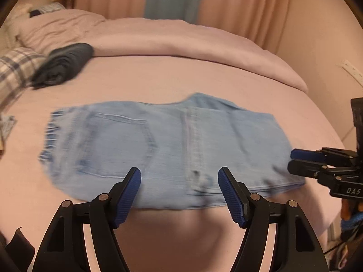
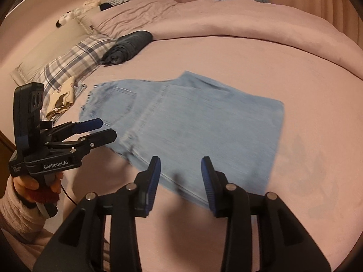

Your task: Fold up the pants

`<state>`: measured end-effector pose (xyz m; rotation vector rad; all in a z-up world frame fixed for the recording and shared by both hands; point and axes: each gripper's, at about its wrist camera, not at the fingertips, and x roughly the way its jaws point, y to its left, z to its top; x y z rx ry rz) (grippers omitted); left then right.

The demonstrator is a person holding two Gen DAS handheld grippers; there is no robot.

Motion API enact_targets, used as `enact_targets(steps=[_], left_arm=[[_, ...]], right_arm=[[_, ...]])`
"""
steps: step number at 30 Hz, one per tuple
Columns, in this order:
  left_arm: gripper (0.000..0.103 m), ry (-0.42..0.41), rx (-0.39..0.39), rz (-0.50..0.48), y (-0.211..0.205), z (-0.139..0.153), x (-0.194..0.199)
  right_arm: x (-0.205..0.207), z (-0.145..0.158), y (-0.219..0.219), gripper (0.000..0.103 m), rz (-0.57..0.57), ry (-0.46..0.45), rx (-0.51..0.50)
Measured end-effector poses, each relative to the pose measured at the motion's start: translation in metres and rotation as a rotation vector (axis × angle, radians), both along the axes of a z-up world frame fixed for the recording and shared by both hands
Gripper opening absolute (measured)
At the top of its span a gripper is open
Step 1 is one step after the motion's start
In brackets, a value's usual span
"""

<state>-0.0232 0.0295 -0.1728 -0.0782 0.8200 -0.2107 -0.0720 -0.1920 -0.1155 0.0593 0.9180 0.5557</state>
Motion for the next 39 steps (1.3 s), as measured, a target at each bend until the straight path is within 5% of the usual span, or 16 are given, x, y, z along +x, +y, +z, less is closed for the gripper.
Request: enact_targets(steps=[4, 10, 17, 22, 30, 39], left_arm=[[0.084, -0.007, -0.036, 0.064, 0.028, 0.003, -0.007], [0.085, 0.016, -0.166, 0.209, 0.08, -0.004, -0.011], [0.085, 0.12, -0.61, 0.422, 0.165, -0.049, -0.013], [0.085, 0.126, -0.784, 0.486, 0.196, -0.067, -0.014], [0.085, 0.122, -0.804, 0.475, 0.199, -0.068, 0.003], [0.085, 0.127, -0.717, 0.455, 0.196, -0.07, 0.025]], right_arm=[[0.007, 0.006, 0.02, 0.043, 0.017, -0.003, -0.003], [0.016, 0.006, 0.045, 0.051, 0.043, 0.026, 0.001], [0.024, 0.005, 0.068, 0.051, 0.07, 0.059, 0.02], [0.025, 0.003, 0.075, 0.051, 0.081, 0.071, 0.011], [0.029, -0.002, 0.077, 0.051, 0.07, 0.093, 0.009], [0.03, -0.004, 0.073, 0.051, 0.06, 0.102, 0.008]])
